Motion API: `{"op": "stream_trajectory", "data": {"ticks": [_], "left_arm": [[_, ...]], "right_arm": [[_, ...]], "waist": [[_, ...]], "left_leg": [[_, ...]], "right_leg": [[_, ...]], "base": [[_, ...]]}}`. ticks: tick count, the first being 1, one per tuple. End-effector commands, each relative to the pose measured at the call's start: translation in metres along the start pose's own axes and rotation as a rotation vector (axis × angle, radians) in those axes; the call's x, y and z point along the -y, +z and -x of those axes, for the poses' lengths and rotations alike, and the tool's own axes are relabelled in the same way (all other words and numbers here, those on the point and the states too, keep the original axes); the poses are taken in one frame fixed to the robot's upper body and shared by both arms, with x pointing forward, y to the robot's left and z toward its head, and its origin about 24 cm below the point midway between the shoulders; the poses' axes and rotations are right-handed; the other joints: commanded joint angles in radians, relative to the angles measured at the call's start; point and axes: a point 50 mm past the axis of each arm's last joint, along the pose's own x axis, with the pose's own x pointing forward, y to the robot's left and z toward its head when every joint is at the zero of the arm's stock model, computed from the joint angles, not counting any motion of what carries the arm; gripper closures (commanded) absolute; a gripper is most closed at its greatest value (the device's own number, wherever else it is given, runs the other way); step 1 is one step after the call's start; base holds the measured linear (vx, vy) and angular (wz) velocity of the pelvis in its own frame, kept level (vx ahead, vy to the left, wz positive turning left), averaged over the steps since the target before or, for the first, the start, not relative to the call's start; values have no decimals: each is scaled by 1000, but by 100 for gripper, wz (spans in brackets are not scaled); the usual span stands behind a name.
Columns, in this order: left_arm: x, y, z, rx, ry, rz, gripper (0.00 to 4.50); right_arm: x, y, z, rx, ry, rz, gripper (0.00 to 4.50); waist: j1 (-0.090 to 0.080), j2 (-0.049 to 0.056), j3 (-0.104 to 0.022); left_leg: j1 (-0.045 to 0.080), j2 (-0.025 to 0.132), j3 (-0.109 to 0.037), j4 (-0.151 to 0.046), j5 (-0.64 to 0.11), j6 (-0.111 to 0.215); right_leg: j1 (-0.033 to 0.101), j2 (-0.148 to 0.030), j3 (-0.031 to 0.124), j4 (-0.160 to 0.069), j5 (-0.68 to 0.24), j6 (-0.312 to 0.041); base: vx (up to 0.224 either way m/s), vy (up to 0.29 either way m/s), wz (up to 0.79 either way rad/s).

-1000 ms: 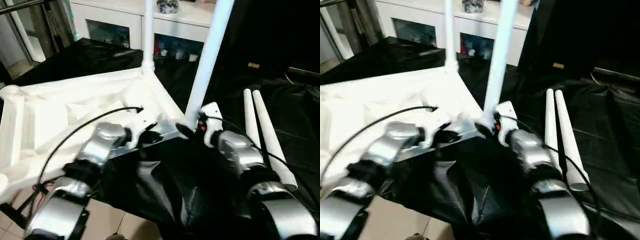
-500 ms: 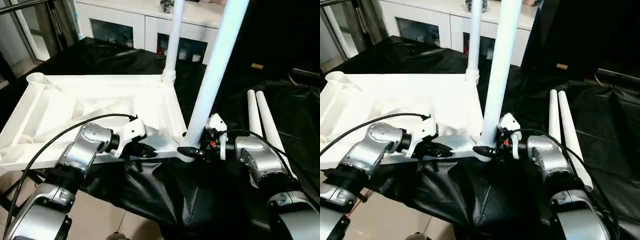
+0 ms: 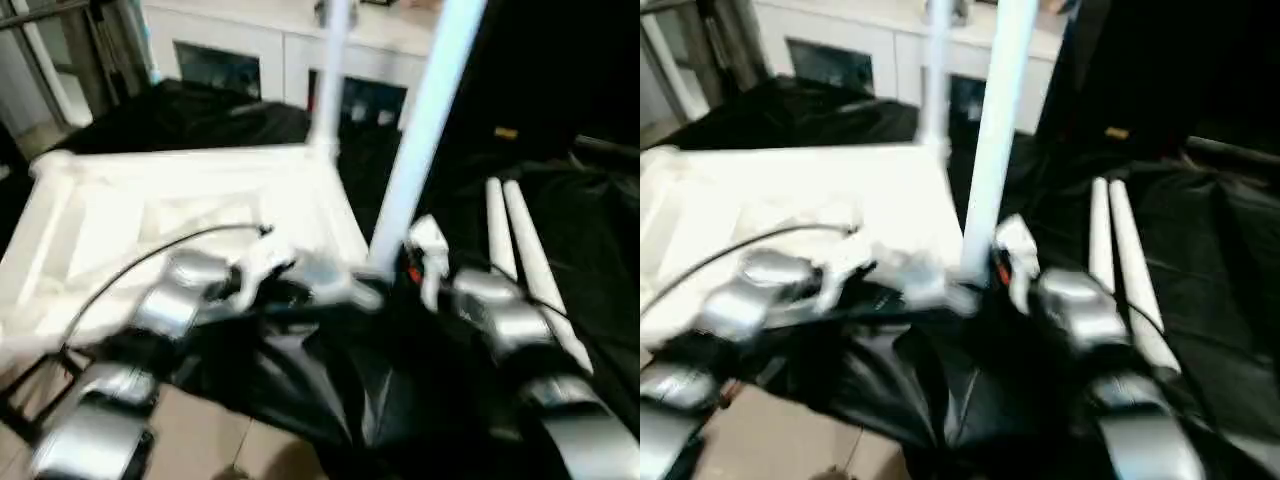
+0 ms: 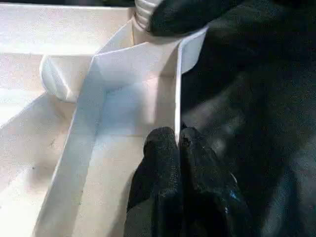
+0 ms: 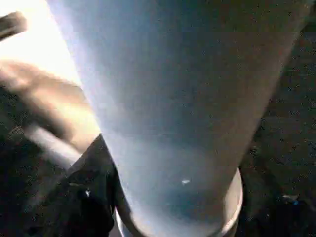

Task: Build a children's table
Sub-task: Rotate leg to tighten

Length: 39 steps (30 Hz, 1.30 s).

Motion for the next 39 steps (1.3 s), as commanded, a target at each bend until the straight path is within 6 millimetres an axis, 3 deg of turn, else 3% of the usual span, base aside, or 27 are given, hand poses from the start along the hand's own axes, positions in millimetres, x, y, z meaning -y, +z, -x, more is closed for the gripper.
{"op": "stream_trajectory", "data": {"ticks": [1, 4, 6, 7, 8, 13, 15, 19, 22, 25, 30, 39], "left_arm": [[-4, 18, -12, 51, 114, 23, 450], [-1, 23, -22, 59, 139, 36, 450], [2, 26, -27, 63, 135, 37, 450], [3, 26, -28, 64, 127, 34, 450], [4, 27, -29, 66, 120, 30, 450], [7, 25, -27, 72, 58, -1, 450], [8, 20, -22, 70, 10, -15, 450], [11, 12, -11, 65, -75, -48, 450], [14, 9, -5, 75, -133, -69, 450], [17, 6, 0, 78, -184, -71, 450], [18, -4, 15, 46, -266, -89, 450], [18, -12, 29, 14, -320, -85, 450]], "right_arm": [[-4, -28, -6, -133, -166, -68, 177], [-9, -30, -11, -132, -221, -95, 177], [-15, -27, -16, -111, -190, -103, 177], [-17, -25, -17, -98, -170, -111, 122], [-18, -24, -18, -88, -151, -124, 122], [-18, -13, -19, -52, -66, -50, 66], [-18, -6, -14, -19, 53, 10, 66], [-15, -2, 0, -1, 241, 102, 66], [-14, -2, 7, -4, 327, 134, 66], [-13, -3, 13, -10, 390, 146, 66], [-14, -7, 29, -48, 565, 162, 66], [-19, -9, 34, -79, 661, 139, 145]], "waist": [[-2, 4, -57], [0, 4, -59], [3, 8, -62], [2, 7, -63], [3, 8, -63], [1, 7, -60], [1, 6, -61], [2, 3, -63], [5, 4, -63], [6, 6, -62], [10, 5, -59], [10, 8, -59]], "left_leg": [[6, 24, -6, -65, -193, -16], [4, 25, -4, -62, -174, -4], [2, 24, -3, -60, -156, 7], [1, 23, -2, -59, -154, 11], [0, 24, -2, -59, -145, 20], [-2, 24, -4, -61, -179, 24], [-2, 24, -3, -59, -174, 27], [-8, 25, -2, -54, -127, 68], [-6, 28, 0, -52, -125, 77], [-6, 31, 1, -53, -131, 79], [-6, 33, 0, -54, -156, 75], [-4, 31, 0, -56, -149, 60]], "right_leg": [[45, -86, 54, -92, -263, -160], [46, -84, 54, -85, -180, -174], [50, -82, 54, -79, -110, -186], [51, -81, 54, -78, -95, -189], [53, -82, 53, -76, -69, -196], [55, -85, 52, -84, -131, -192], [56, -85, 53, -83, -127, -193], [62, -82, 50, -72, -23, -216], [61, -81, 48, -71, -20, -228], [57, -81, 47, -70, -30, -240], [57, -81, 48, -74, -80, -226], [54, -81, 48, -75, -94, -226]], "base": [[0, 0, 0], [0, 0, 0], [0, 0, 0], [0, 0, 0], [0, 0, 0], [0, 0, 0], [0, 0, 0], [0, 0, 0], [0, 0, 0], [0, 0, 0], [0, 0, 0], [0, 0, 0]]}}
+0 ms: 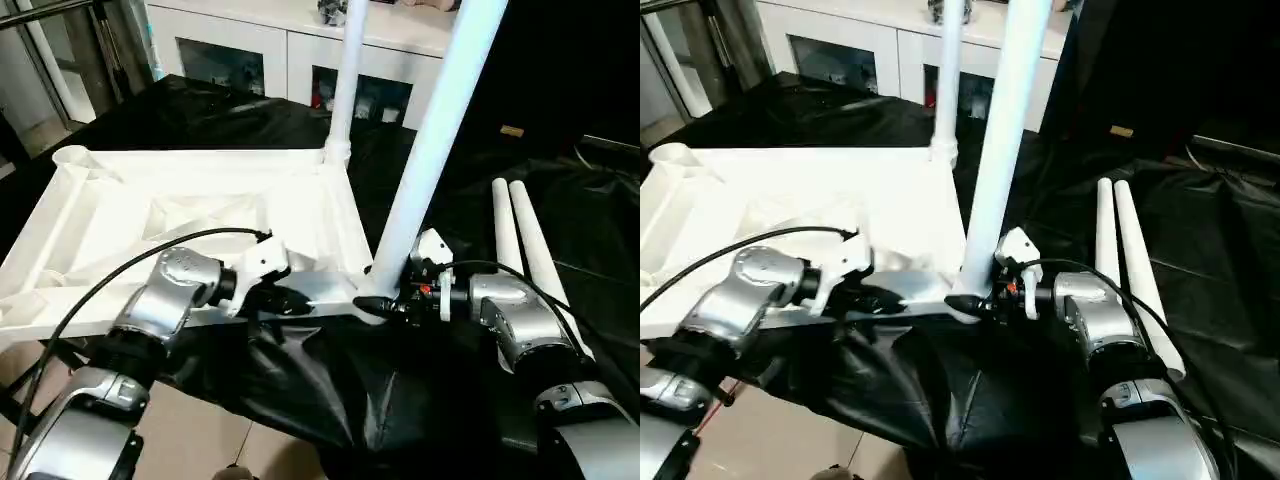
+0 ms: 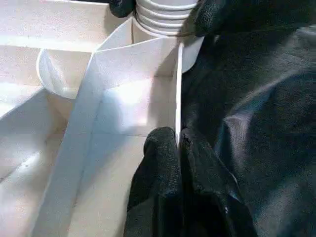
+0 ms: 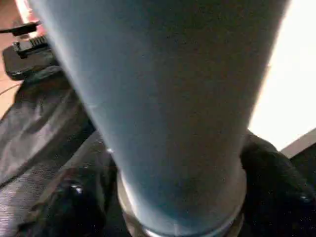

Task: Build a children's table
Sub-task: Rotate leg to tighten, then rotate table base

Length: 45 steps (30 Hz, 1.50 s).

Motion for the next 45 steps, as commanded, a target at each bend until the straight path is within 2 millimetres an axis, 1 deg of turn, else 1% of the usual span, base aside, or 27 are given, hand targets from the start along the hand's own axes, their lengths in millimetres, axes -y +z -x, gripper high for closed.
{"op": "stream_trajectory", "data": {"ticks": [1, 5, 7, 9, 10, 11, 14, 15, 16, 18, 19, 21, 22, 23, 26, 27, 28, 29, 31, 35, 36, 38, 39, 40, 42, 44, 45], "left_arm": [[5, 5, -8, 22, -45, -9, 450], [2, 7, -11, 36, 1, 4, 450], [-6, 11, -18, 45, 99, 28, 450], [-12, 13, -22, 40, 167, 44, 450], [-20, 17, -28, 37, 256, 69, 450], [-21, 18, -28, 36, 269, 73, 450], [-28, 22, -33, 37, 350, 103, 450], [-32, 26, -37, 40, 396, 118, 450], [-37, 34, -44, 51, 459, 134, 450], [-39, 40, -49, 63, 484, 134, 450], [-39, 43, -51, 70, 486, 126, 450], [-38, 46, -54, 78, 477, 108, 450], [-38, 46, -55, 77, 471, 101, 450], [-38, 46, -56, 76, 467, 98, 450], [-37, 47, -58, 85, 462, 77, 450], [-37, 47, -59, 88, 465, 75, 450], [-38, 47, -59, 93, 469, 72, 450], [-39, 48, -59, 104, 484, 69, 422], [-41, 53, -57, 162, 511, 82, 422], [-43, 56, -53, 198, 546, 68, 383], [-47, 57, -45, 230, 613, 43, 380], [-50, 56, -35, 240, 668, 30, 361], [-51, 56, -34, 238, 676, 27, 350], [-55, 51, -16, 224, 751, 21, 344], [-57, 48, -5, 215, 798, 24, 344], [-59, 43, 6, 190, 851, 31, 344], [-61, 25, 37, 106, 991, 52, 344]], "right_arm": [[-10, 1, -11, -7, 92, 3, 156], [-10, -3, -15, -15, 59, -7, 174], [-3, -7, -21, -31, -86, -37, 177], [5, -11, -25, -51, -227, -65, 178], [13, -13, -28, -53, -378, -100, 178], [14, -13, -29, -52, -398, -106, 178], [18, -16, -31, -49, -502, -151, 178], [21, -17, -32, -43, -568, -188, 180], [24, -20, -34, -36, -683, -257, 180], [25, -21, -35, -23, -744, -298, 180], [25, -20, -37, -9, -753, -313, 124], [26, -19, -38, 17, -758, -329, 110], [26, -19, -39, 18, -758, -332, 101], [26, -18, -40, 18, -758, -334, 89], [31, -12, -34, 7, -817, -231, 69], [33, -11, -32, 13, -830, -232, 69], [34, -9, -29, 22, -837, -228, 69], [37, -5, -23, 42, -847, -216, 66], [40, 1, -10, 72, -840, -197, 66], [40, 6, 4, 90, -810, -148, 65], [36, 8, 14, 101, -756, -105, 65], [29, 9, 19, 98, -701, -71, 65], [29, 9, 20, 96, -694, -68, 65], [20, 6, 19, 81, -618, -63, 65], [15, 4, 18, 73, -572, -70, 65], [10, 2, 14, 65, -537, -67, 65], [4, -5, 0, 37, -514, -71, 65]], "waist": [[5, 3, -61], [4, 1, -61], [1, 1, -59], [-3, 1, -54], [-5, 0, -54], [-8, 1, -53], [-4, -1, -55], [-3, -1, -58], [-4, 4, -59], [-1, 1, -62], [-1, 1, -62], [2, 1, -67], [3, 12, -67], [-3, 6, -66], [-4, 9, -63], [-6, 3, -62], [-5, 5, -61], [-5, 0, -61], [-1, 0, -61], [2, -6, -70], [6, -8, -71], [4, -4, -75], [1, -8, -74], [0, -6, -73], [-5, -4, -68], [-7, -1, -67], [-8, 2, -65]], "left_leg": [[2, 30, -1, -56, -147, 58], [2, 29, 0, -55, -149, 54], [3, 29, 0, -56, -146, 45], [6, 25, -2, -61, -183, 26], [10, 25, -4, -63, -202, 9], [14, 24, -5, -64, -212, -5], [11, 22, -4, -61, -205, 3], [11, 23, -4, -61, -197, 6], [12, 23, -2, -61, -170, 5], [9, 23, -2, -58, -150, 9], [7, 23, -3, -59, -144, 12], [6, 21, -2, -56, -125, 23], [1, 21, -4, -54, -111, 30], [1, 20, -3, -55, -114, 36], [4, 20, -3, -56, -148, 32], [4, 20, -2, -57, -161, 26], [5, 21, -3, -58, -167, 23], [4, 19, -2, -58, -169, 26], [7, 19, -1, -56, -168, 33], [-2, 21, -3, -47, -78, 74], [-5, 19, -4, -45, -65, 91], [-8, 16, -5, -39, -28, 115], [-9, 17, -4, -39, -25, 124], [-8, 17, -4, -40, -40, 122], [-10, 21, -5, -43, -70, 121], [-2, 26, -4, -46, -104, 100], [0, 27, -3, -46, -119, 84]], "right_leg": [[57, -81, 49, -71, -91, -226], [56, -82, 49, -73, -99, -225], [53, -82, 51, -75, -106, -222], [51, -85, 51, -84, -194, -206], [49, -87, 52, -90, -248, -193], [46, -86, 53, -92, -280, -183], [48, -86, 55, -95, -274, -166], [50, -87, 55, -93, -263, -166], [46, -81, 56, -87, -195, -176], [52, -82, 55, -80, -136, -189], [53, -83, 55, -79, -119, -192], [58, -81, 54, -73, -62, -201], [60, -82, 53, -67, -17, -210], [61, -80, 52, -69, -2, -212], [60, -84, 52, -77, -60, -213], [60, -82, 52, -81, -91, -205], [60, -84, 53, -81, -114, -200], [60, -83, 53, -84, -123, -195], [61, -81, 54, -84, -120, -189], [69, -78, 51, -61, 86, -220], [76, -77, 50, -60, 128, -218], [76, -75, 49, -50, 204, -226], [73, -75, 47, -52, 206, -225], [72, -77, 45, -55, 169, -227], [69, -76, 45, -58, 125, -228], [64, -78, 46, -64, 50, -226], [61, -77, 47, -66, 20, -223]], "base": [[0, 0, 0], [0, 0, 0], [0, 0, 0], [0, 0, 0], [0, 0, 0], [0, 0, 0], [0, 0, 0], [0, 0, 0], [0, 0, 0], [0, 0, 0], [0, 0, 0], [0, 0, 0], [0, 0, 0], [0, 0, 0], [0, 0, 0], [0, 0, 0], [0, 0, 0], [0, 0, 0], [0, 0, 0], [0, 0, 0], [0, 0, 0], [0, 0, 0], [0, 0, 0], [0, 0, 0], [0, 0, 0], [0, 0, 0], [0, 0, 0]]}}
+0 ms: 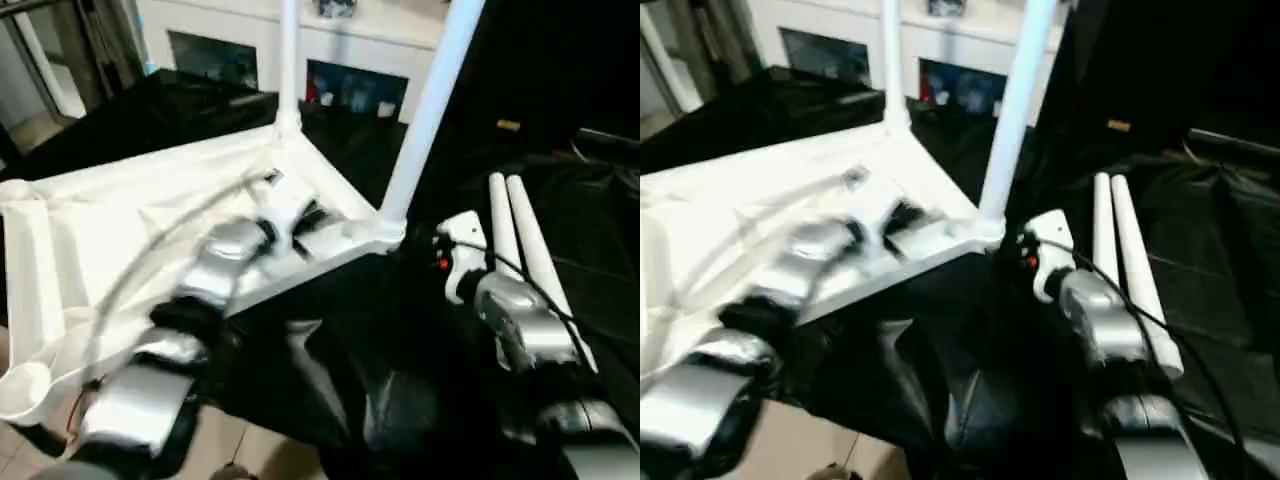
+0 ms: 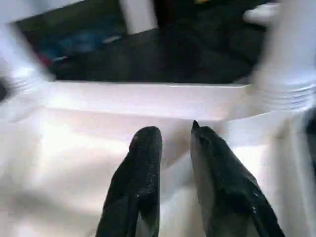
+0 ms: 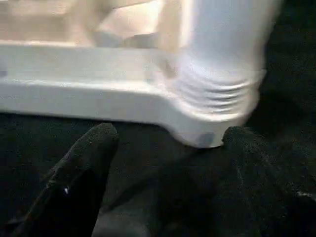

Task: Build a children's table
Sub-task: Rotate table base

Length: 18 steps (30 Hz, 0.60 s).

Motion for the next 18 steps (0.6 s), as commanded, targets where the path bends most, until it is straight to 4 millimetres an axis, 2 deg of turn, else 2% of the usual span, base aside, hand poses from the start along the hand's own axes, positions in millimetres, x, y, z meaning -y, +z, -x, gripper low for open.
{"op": "stream_trajectory", "data": {"ticks": [1, 2, 3, 4, 5, 7, 8, 9, 10, 11, 12, 13, 14, 15, 16, 18], "left_arm": [[-31, -14, 25, -87, 172, -26, 344], [-32, -14, 27, -92, 182, -29, 344], [-48, -16, 41, -105, 272, -42, 344], [-60, -17, 53, -125, 357, -69, 344], [-64, -17, 56, -131, 381, -77, 344], [-79, -21, 75, -183, 490, -131, 344], [-85, -24, 83, -207, 538, -140, 344], [-85, -24, 83, -207, 538, -140, 344], [-89, -26, 89, -223, 570, -145, 344], [-97, -31, 105, -243, 660, -131, 344], [-99, -33, 109, -248, 677, -122, 344], [-99, -43, 122, -303, 700, -98, 344], [-99, -44, 122, -305, 699, -98, 344], [-93, -61, 128, -396, 634, -59, 344], [-92, -63, 128, -404, 625, -53, 361], [-81, -78, 127, -468, 520, 13, 373]], "right_arm": [[-15, -6, -8, -31, 38, 8, 65], [-16, -7, -9, -33, 38, 9, 65], [-19, -8, -13, -46, 14, -15, 65], [-19, -8, -17, -53, -10, -23, 65], [-20, -8, -17, -55, -16, -25, 65], [-20, -9, -22, -74, -51, -40, 65], [-19, -10, -24, -81, -65, -42, 65], [-19, -10, -24, -81, -65, -42, 65], [-19, -10, -25, -85, -73, -42, 65], [-19, -10, -29, -97, -95, -49, 65], [-19, -10, -30, -98, -100, -50, 65], [-20, -10, -35, -106, -117, -55, 65], [-20, -10, -35, -106, -117, -55, 65], [-22, -9, -40, -112, -127, -63, 65], [-22, -9, -41, -112, -128, -63, 65], [-25, -7, -46, -113, -128, -66, 65]], "waist": [[-5, 5, -65], [-5, 5, -65], [-6, 36, -71], [-6, 32, -68], [-5, 33, -69], [-1, 40, -67], [1, 40, -66], [4, 42, -65], [8, 40, -65], [11, 34, -65], [8, 36, -65], [10, 34, -67], [10, 34, -67], [10, 31, -63], [10, 24, -63], [14, 29, -61]], "left_leg": [[1, 28, -7, -56, -134, 54], [1, 28, -7, -56, -134, 54], [16, 32, -9, -54, -162, 22], [12, 27, -9, -55, -161, 13], [15, 30, -9, -55, -165, 7], [14, 26, -9, -53, -155, 2], [12, 27, -10, -55, -151, 0], [13, 26, -9, -54, -149, -7], [14, 24, -8, -54, -149, -8], [14, 25, -7, -54, -149, -11], [8, 24, -10, -57, -144, -19], [11, 26, -9, -54, -147, -20], [11, 26, -9, -54, -147, -20], [11, 22, -6, -56, -157, -16], [11, 22, -6, -57, -157, -16], [13, 22, -6, -59, -169, -19]], "right_leg": [[67, -78, 45, -63, -14, -218], [67, -78, 45, -63, -14, -218], [59, -81, 48, -68, -35, -216], [61, -74, 47, -65, -20, -224], [59, -75, 48, -63, -14, -227], [57, -74, 49, -61, -7, -228], [59, -75, 49, -60, -2, -228], [56, -73, 49, -59, 4, -226], [57, -73, 49, -61, 5, -223], [56, -73, 50, -59, 13, -221], [60, -76, 49, -55, 14, -225], [58, -81, 50, -52, 1, -227], [58, -81, 50, -52, 1, -227], [54, -77, 51, -60, -34, -212], [55, -78, 51, -60, -45, -210], [49, -80, 53, -64, -91, -203]], "base": [[0, 0, 0], [0, 0, 0], [0, 0, 0], [0, 0, 0], [0, 0, 0], [0, 0, 0], [0, 0, 0], [0, 0, 0], [0, 0, 0], [0, 0, 0], [0, 0, 0], [0, 0, 0], [0, 0, 0], [0, 0, 0], [0, 0, 0], [0, 0, 0]]}}
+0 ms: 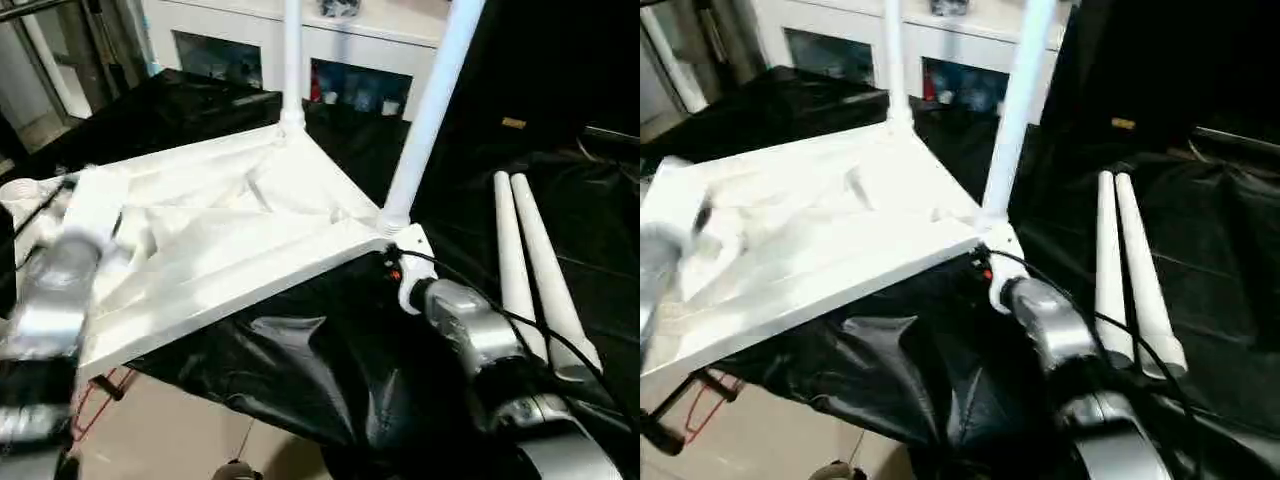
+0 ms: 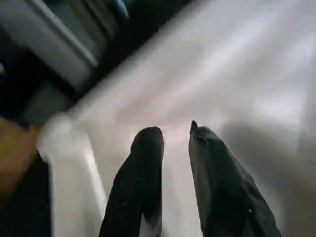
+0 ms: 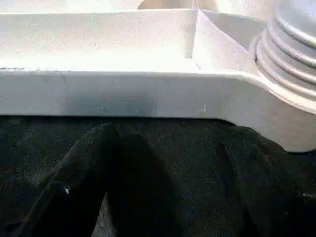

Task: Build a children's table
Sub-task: Rotate table base

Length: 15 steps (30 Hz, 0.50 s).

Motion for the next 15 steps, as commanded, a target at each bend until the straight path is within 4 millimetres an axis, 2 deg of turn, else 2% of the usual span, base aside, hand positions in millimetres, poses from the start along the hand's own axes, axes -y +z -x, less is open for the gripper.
{"op": "stream_trajectory", "data": {"ticks": [1, 2, 3, 4, 5, 8, 9, 10, 11, 12, 13, 15], "left_arm": [[9, -4, -1, -36, -81, 9, 381], [19, -13, -1, -91, -170, 3, 391], [22, -17, 0, -110, -199, -4, 391], [23, -17, 0, -112, -202, -5, 418], [29, -22, 1, -148, -270, -29, 424], [33, -23, 2, -168, -330, -45, 431], [35, -23, 3, -167, -348, -47, 441], [44, -17, 8, -155, -494, -57, 450], [50, -11, 11, -120, -574, -78, 450], [50, -11, 11, -119, -579, -78, 450], [60, -4, 18, -86, -700, -77, 450], [65, 0, 21, -61, -763, -95, 450]], "right_arm": [[-1, 0, -3, -9, -10, -2, 65], [-4, 2, -6, -10, -7, -7, 65], [-5, 3, -8, -11, -6, -8, 65], [-5, 3, -8, -11, -6, -8, 83], [-7, 6, -12, -10, -5, -13, 94], [-8, 8, -15, -6, -5, -20, 105], [-9, 9, -16, -5, -6, -22, 114], [-9, 12, -18, 3, -9, -31, 135], [-9, 13, -18, 6, -10, -33, 139], [-9, 13, -18, 6, -10, -33, 141], [-9, 14, -19, 9, -8, -34, 141], [-9, 14, -19, 10, -7, -33, 173]], "waist": [[2, 18, -70], [3, 18, -69], [2, 19, -70], [3, 19, -68], [0, 14, -68], [-1, 16, -68], [-1, 16, -69], [0, 17, -71], [-2, 17, -72], [-2, 14, -73], [0, 17, -73], [0, 18, -72]], "left_leg": [[16, 24, -4, -64, -174, -12], [18, 23, -3, -65, -184, -15], [16, 24, -5, -66, -190, -20], [16, 25, -6, -68, -197, -22], [15, 23, -6, -68, -208, -23], [14, 23, -6, -68, -199, -22], [14, 23, -6, -67, -191, -21], [14, 22, -6, -66, -175, -20], [13, 22, -4, -65, -159, -18], [11, 22, -4, -64, -144, -16], [12, 21, -3, -63, -134, -14], [14, 22, -1, -63, -144, -13]], "right_leg": [[47, -80, 53, -68, -94, -203], [44, -79, 54, -70, -97, -203], [47, -79, 54, -68, -91, -203], [47, -80, 53, -69, -94, -202], [49, -81, 54, -70, -108, -199], [50, -83, 56, -69, -112, -198], [51, -83, 56, -67, -98, -199], [51, -84, 56, -65, -81, -203], [51, -81, 56, -62, -58, -210], [54, -82, 55, -58, -34, -218], [52, -83, 56, -56, -17, -225], [52, -79, 55, -57, -14, -226]], "base": [[0, 0, 0], [0, 0, 0], [0, 0, 0], [0, 0, 0], [0, 0, 0], [0, 0, 0], [0, 0, 0], [0, 0, 0], [0, 0, 0], [0, 0, 0], [0, 0, 0], [0, 0, 0]]}}
